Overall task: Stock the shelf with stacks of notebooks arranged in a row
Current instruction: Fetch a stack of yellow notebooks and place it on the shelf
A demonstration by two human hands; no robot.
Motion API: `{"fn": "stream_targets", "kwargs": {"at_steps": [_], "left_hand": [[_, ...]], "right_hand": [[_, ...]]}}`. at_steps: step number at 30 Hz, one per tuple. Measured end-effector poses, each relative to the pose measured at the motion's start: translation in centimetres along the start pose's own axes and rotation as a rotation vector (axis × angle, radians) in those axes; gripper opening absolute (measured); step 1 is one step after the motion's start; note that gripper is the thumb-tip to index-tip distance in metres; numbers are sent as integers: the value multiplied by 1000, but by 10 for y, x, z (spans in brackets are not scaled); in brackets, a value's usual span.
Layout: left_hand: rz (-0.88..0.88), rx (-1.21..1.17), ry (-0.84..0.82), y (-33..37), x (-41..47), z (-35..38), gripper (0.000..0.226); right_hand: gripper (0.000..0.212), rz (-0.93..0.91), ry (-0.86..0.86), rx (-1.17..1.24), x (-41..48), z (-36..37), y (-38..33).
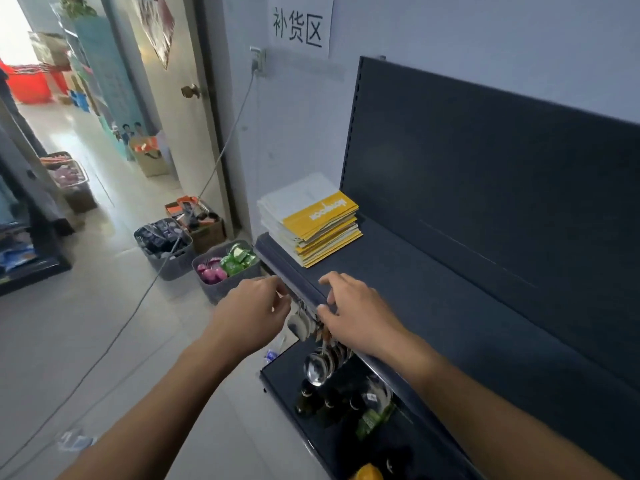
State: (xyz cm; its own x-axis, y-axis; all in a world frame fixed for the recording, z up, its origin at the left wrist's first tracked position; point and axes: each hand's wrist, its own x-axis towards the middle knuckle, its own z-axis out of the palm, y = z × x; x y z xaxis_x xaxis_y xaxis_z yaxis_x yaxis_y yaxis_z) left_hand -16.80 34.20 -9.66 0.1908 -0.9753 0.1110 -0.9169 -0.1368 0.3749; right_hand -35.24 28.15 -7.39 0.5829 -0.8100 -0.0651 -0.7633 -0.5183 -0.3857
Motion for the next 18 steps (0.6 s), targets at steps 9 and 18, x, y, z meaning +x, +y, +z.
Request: {"fn": "stream_targets", "kwargs": {"at_steps": [9, 18], "left_hand": [[182, -6, 4, -25, 116, -15, 24], [307, -4, -31, -33, 233, -17, 20]], "right_hand": [[38, 96, 88, 60, 97, -10, 9], [38, 214, 203, 99, 175, -22, 42]]}}
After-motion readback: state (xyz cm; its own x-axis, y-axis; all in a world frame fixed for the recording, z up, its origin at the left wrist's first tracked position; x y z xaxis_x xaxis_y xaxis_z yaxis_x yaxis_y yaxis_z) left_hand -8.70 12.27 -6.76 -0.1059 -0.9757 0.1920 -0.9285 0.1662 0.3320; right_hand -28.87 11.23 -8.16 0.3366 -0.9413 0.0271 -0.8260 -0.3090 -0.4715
